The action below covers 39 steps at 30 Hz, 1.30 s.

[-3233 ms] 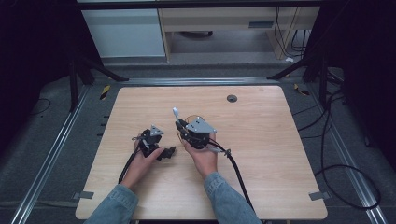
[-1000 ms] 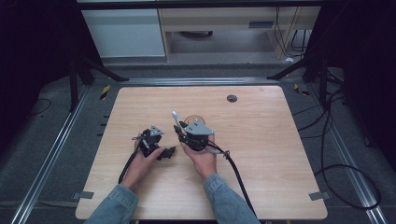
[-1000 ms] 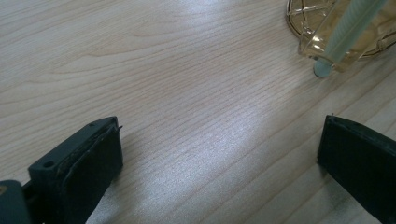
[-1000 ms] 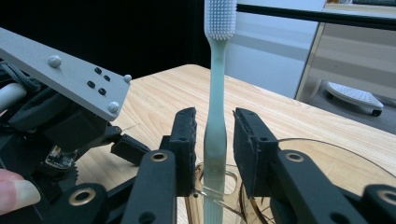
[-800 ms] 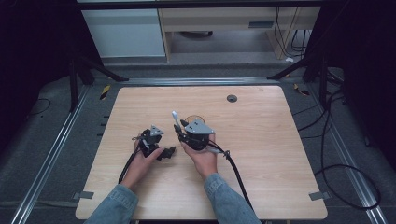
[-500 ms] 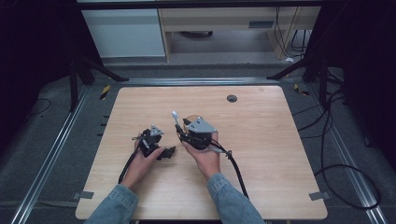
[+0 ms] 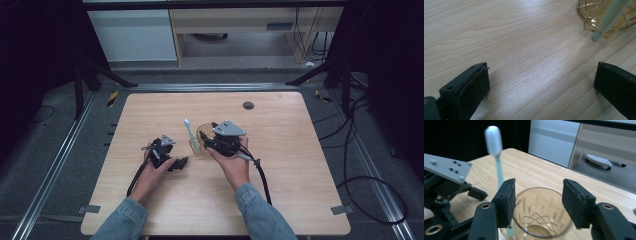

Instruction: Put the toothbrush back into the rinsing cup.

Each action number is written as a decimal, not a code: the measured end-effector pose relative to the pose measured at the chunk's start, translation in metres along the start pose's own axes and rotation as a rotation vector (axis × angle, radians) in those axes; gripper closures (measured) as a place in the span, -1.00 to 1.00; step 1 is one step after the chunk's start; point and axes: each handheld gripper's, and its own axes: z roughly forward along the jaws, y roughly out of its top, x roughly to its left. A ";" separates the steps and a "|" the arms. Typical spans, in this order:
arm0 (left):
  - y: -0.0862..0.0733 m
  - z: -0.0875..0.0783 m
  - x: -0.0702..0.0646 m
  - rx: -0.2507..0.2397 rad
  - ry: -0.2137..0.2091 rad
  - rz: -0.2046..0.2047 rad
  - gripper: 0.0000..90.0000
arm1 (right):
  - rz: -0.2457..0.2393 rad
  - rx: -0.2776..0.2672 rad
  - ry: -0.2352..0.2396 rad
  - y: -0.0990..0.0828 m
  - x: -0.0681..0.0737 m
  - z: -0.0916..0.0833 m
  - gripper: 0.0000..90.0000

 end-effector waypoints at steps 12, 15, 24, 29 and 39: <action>0.000 0.000 0.000 0.000 0.000 -0.001 -1.00 | 0.020 0.099 -0.096 0.000 -0.040 -0.022 -0.41; 0.000 0.000 0.000 0.000 0.000 -0.001 -1.00 | 0.031 0.124 -0.112 -0.002 -0.049 -0.025 -0.47; 0.000 0.000 0.000 0.000 -0.001 -0.001 -1.00 | 0.091 0.178 -0.166 -0.008 -0.077 -0.034 -0.61; 0.000 0.000 0.000 0.000 0.001 -0.002 -1.00 | 0.103 0.211 -0.210 -0.012 -0.091 -0.043 -0.68; 0.000 0.000 0.000 -0.001 0.001 -0.002 -1.00 | 0.144 0.279 -0.264 -0.030 -0.119 -0.061 -0.80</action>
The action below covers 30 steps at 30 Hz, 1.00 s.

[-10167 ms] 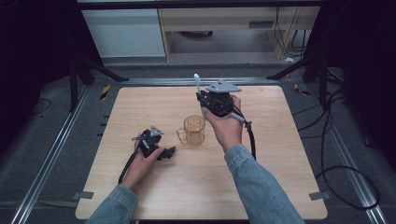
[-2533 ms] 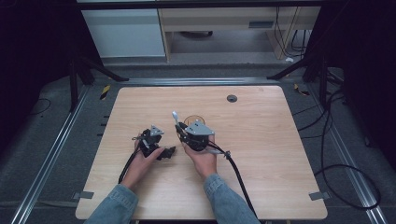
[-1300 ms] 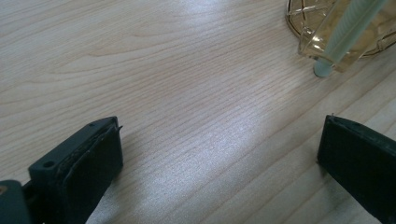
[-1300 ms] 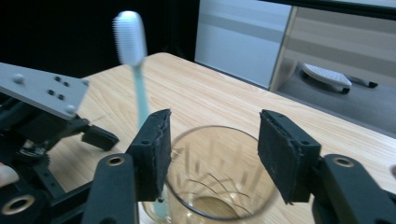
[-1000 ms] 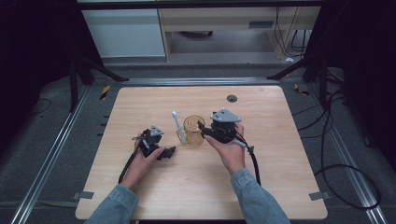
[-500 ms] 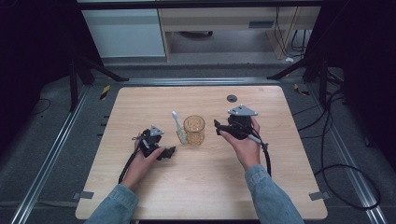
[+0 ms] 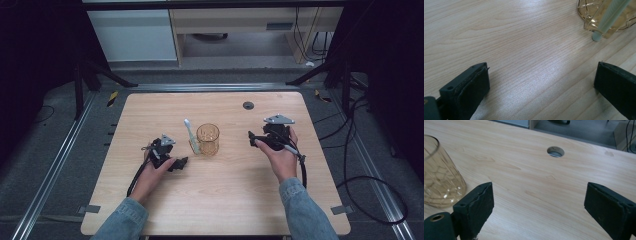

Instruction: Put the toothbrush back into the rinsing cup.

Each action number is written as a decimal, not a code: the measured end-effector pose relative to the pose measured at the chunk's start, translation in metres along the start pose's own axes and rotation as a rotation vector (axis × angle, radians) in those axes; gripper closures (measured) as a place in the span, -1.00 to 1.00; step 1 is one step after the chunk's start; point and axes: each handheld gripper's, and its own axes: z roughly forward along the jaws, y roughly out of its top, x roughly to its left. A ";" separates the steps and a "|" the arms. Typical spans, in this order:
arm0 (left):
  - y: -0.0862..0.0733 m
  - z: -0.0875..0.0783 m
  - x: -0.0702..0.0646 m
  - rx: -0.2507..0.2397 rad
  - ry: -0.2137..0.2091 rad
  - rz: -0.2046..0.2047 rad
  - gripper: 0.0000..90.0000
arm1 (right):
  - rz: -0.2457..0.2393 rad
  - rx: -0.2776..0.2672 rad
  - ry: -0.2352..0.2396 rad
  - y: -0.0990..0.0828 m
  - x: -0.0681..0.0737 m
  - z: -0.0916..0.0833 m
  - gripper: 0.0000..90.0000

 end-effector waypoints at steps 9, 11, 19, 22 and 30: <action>0.000 0.000 0.000 0.000 -0.001 -0.001 -1.00 | 0.021 0.057 -0.018 -0.022 -0.018 -0.004 -0.80; 0.000 0.000 0.000 0.000 0.000 0.000 -1.00 | 0.025 0.067 -0.018 -0.027 -0.021 -0.005 -0.80; 0.000 0.000 0.000 0.000 0.001 -0.001 -1.00 | 0.039 0.104 -0.007 -0.046 -0.026 -0.006 -0.79; 0.000 0.000 0.000 0.000 0.001 -0.001 -1.00 | 0.048 0.113 -0.003 -0.054 -0.027 -0.006 -0.79; 0.000 0.000 0.000 0.000 0.000 -0.001 -1.00 | 0.076 0.147 -0.006 -0.080 -0.031 -0.007 -0.78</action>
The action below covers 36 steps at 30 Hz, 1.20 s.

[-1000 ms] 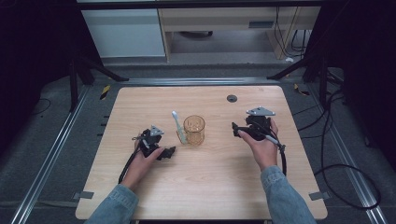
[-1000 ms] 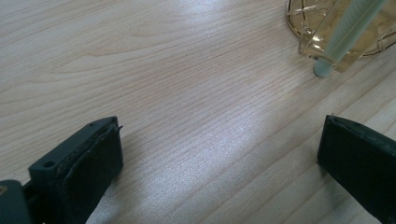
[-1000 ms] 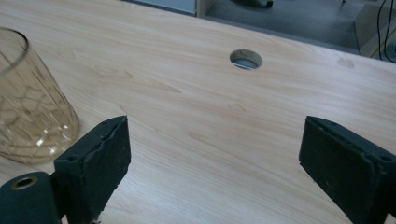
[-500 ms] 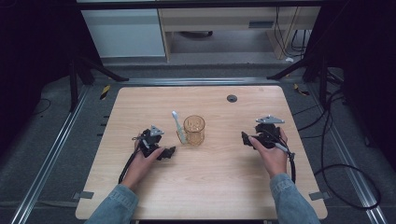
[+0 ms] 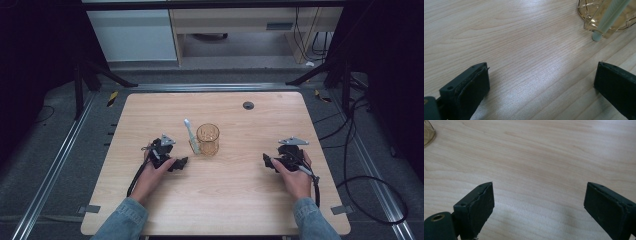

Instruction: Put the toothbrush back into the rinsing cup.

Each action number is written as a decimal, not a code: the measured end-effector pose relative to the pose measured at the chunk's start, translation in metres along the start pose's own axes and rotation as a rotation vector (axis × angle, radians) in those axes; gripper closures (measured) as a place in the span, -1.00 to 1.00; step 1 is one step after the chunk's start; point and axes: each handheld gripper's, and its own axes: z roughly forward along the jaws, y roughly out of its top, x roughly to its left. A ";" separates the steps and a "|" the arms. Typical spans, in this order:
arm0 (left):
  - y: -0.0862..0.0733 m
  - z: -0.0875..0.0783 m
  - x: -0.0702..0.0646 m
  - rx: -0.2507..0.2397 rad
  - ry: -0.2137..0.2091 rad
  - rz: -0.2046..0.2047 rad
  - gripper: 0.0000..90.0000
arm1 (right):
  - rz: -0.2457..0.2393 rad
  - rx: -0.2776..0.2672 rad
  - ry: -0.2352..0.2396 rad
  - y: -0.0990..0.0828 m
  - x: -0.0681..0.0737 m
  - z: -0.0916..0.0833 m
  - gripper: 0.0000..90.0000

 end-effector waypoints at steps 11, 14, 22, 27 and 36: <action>0.000 0.000 0.000 0.000 0.000 0.000 -1.00 | 0.024 -0.005 -0.014 -0.006 -0.009 0.005 -0.79; 0.000 0.000 0.000 0.000 0.000 0.000 -1.00 | 0.032 -0.008 -0.024 -0.007 -0.011 0.009 -0.80; 0.000 0.000 0.000 0.000 0.001 -0.001 -1.00 | 0.051 -0.020 -0.035 -0.009 -0.012 0.016 -0.80; 0.000 0.000 0.000 0.000 0.001 -0.001 -1.00 | 0.040 -0.020 -0.045 -0.009 -0.010 0.018 -0.80; 0.000 0.000 -0.001 0.000 0.003 -0.002 -1.00 | 0.042 0.031 -0.084 -0.009 0.000 0.022 -0.85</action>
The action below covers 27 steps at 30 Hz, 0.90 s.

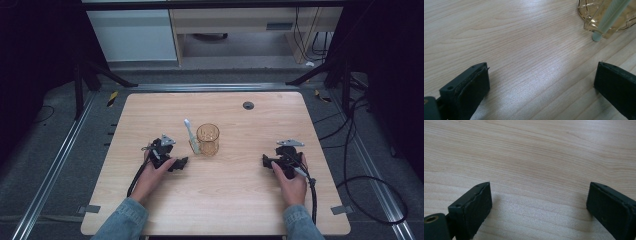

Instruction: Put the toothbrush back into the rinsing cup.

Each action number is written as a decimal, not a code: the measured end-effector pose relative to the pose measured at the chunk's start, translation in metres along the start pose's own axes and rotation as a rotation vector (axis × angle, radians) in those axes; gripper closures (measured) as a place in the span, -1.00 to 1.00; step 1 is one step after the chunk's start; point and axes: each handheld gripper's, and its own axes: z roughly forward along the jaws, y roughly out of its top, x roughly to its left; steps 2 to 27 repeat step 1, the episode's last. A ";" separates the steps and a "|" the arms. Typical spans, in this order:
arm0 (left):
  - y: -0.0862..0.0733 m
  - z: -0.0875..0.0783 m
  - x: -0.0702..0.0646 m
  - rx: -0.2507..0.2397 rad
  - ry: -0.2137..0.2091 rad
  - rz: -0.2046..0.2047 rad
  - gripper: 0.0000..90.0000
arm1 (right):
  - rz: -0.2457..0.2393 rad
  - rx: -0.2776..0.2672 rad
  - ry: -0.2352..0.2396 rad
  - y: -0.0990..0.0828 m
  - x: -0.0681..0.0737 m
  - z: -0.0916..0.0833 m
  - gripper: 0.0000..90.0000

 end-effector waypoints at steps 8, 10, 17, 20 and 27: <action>0.000 0.000 0.000 0.000 0.000 0.000 -1.00 | 0.011 0.000 -0.009 0.000 0.002 0.000 -0.85; 0.000 0.000 0.000 0.000 0.000 0.000 -1.00 | 0.011 0.000 -0.009 0.000 0.002 0.000 -0.85; 0.000 0.000 0.000 0.000 0.000 0.000 -1.00 | 0.011 0.000 -0.009 0.000 0.002 0.000 -0.85; 0.000 0.000 0.000 0.000 0.000 0.000 -1.00 | 0.011 0.000 -0.009 0.000 0.002 0.000 -0.85; 0.000 0.000 0.000 0.000 0.000 0.000 -1.00 | 0.011 0.000 -0.009 0.000 0.002 0.000 -0.85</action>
